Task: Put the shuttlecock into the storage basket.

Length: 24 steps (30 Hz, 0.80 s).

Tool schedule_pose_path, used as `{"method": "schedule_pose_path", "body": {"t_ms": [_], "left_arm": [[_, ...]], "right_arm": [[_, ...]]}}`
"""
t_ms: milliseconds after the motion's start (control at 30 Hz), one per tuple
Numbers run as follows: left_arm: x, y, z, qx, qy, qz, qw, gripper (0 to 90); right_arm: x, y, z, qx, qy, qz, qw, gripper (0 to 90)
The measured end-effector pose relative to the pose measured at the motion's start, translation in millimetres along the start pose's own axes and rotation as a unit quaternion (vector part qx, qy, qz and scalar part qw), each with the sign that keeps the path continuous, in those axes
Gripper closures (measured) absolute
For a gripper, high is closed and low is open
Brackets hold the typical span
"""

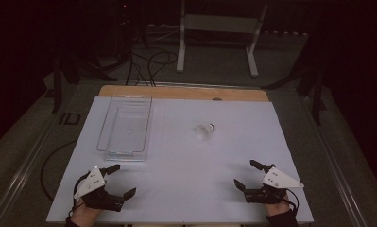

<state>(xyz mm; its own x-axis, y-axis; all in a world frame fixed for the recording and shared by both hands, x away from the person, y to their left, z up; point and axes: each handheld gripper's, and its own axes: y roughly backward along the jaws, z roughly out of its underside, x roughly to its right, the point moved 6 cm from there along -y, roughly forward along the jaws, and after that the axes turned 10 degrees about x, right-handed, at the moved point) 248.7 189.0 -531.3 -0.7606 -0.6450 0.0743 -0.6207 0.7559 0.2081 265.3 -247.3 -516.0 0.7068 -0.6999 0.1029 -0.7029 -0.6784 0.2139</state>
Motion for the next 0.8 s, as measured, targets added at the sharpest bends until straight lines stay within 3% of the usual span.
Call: {"method": "schedule_pose_path", "body": {"t_ms": [100,267,367,500,733,800], "left_arm": [[-1.2,-0.6,1.5,-0.020,0.000,-0.005,0.9998,0.0],[-0.6,0.9,-3.7,-0.022,0.000,-0.004,0.9998,0.0],[1.3,2.3,-6.6,-0.038,-0.010,-0.004,0.9992,0.0],[3.1,5.8,-6.0,-0.075,-0.004,-0.006,0.9971,0.0],[6.4,6.1,-12.5,-0.095,0.012,0.002,0.9954,0.0],[9.2,4.3,-13.6,-0.111,0.017,0.006,0.9936,0.0]], "right_arm": [[-0.3,0.2,-0.8,0.002,0.000,0.000,1.0000,11.8],[-0.7,0.5,-1.5,0.005,-0.002,0.001,1.0000,11.8],[-0.3,0.7,-0.9,0.001,0.000,0.002,1.0000,11.8],[-1.5,1.2,-1.0,-0.001,-0.003,0.003,1.0000,11.8],[-2.7,1.2,-2.1,0.001,-0.001,0.001,1.0000,11.8],[-2.9,0.6,-1.4,-0.002,-0.002,0.001,1.0000,11.9]]}}
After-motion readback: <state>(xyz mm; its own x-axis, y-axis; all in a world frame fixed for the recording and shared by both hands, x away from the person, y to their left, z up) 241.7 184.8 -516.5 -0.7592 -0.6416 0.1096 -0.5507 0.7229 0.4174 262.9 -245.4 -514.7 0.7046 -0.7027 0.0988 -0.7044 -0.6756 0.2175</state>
